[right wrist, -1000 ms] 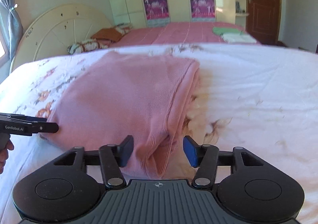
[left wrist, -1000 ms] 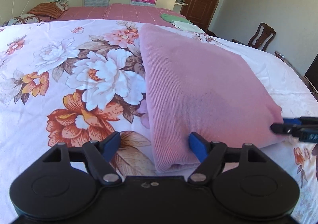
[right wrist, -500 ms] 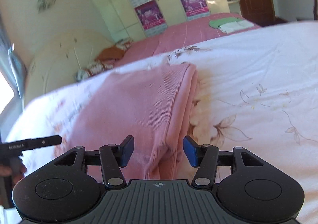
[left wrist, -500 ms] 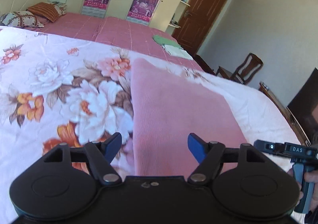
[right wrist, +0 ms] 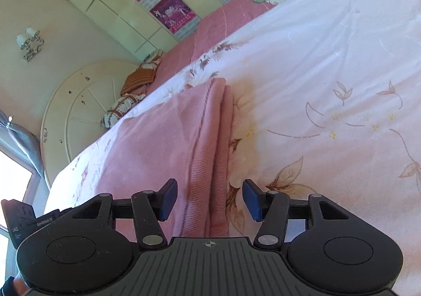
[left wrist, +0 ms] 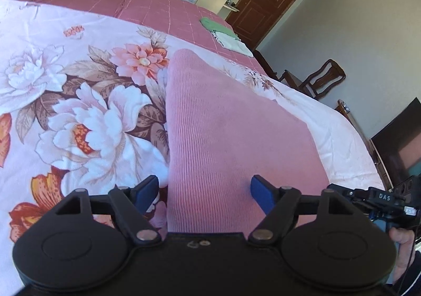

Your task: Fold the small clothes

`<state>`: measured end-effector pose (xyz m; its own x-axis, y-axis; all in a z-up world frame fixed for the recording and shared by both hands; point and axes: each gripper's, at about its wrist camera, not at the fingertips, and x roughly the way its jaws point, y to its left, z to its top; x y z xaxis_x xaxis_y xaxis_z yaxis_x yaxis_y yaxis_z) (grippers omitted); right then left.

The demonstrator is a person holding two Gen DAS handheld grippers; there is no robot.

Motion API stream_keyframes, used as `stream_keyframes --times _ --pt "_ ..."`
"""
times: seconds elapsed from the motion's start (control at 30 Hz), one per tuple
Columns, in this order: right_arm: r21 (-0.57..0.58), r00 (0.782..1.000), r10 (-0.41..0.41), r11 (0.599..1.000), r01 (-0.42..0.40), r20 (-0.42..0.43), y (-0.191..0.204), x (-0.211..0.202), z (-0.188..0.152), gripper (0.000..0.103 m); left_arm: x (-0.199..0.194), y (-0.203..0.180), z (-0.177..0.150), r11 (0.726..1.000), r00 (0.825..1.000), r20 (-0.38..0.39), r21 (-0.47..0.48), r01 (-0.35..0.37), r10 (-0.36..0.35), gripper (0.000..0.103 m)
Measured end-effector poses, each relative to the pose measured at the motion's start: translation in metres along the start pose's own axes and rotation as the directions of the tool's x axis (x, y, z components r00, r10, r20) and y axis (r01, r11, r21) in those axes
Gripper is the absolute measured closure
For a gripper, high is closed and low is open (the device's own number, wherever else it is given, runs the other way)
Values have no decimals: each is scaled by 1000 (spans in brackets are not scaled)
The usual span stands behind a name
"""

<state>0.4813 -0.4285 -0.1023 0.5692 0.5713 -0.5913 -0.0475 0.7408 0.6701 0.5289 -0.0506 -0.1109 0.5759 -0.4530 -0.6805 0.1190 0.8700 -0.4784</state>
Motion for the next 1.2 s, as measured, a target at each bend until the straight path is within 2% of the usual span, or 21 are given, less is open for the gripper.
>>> stream_keyframes --times 0.17,0.33,0.4,0.6,0.77,0.87,0.97,1.0,1.07,1.13,1.17,1.2 --pt "39 999 32 999 -31 -32 -8 7 5 49 10 3 5 999 999 -29 0 42 -42 28" --pt "94 984 103 992 -90 -146 -11 17 17 49 19 8 10 996 994 -66 -23 88 -90 33" --pt "91 978 115 991 -101 -174 -10 20 21 49 23 7 11 996 993 -75 -14 89 -90 32" --pt "128 974 163 981 -144 -155 -10 36 26 49 28 4 15 997 994 -77 -16 81 -82 33" --pt "-35 984 89 995 -95 -153 10 31 18 49 24 4 15 997 994 -79 -24 74 -76 34" --pt "-83 988 64 994 -76 -139 17 34 13 49 28 0 14 998 995 -76 -18 55 -56 32" --pt "-139 993 14 990 -30 -115 31 41 10 50 33 -13 15 1000 997 -73 31 -3 5 32" --pt "-190 995 -29 982 10 -100 37 43 6 57 35 -19 14 998 997 -71 57 -29 33 32" --pt "-295 992 -106 952 80 -73 54 46 -2 62 38 -31 14 991 994 -64 112 -79 86 32" --pt "-367 988 -145 923 117 -49 66 48 -9 72 37 -43 13 977 991 -39 175 -121 130 43" --pt "-381 987 -155 916 129 -40 70 48 -11 73 35 -49 13 970 989 -27 202 -137 145 47" --pt "-387 986 -162 912 137 -33 73 47 -12 78 32 -55 13 961 987 -11 228 -155 162 55"
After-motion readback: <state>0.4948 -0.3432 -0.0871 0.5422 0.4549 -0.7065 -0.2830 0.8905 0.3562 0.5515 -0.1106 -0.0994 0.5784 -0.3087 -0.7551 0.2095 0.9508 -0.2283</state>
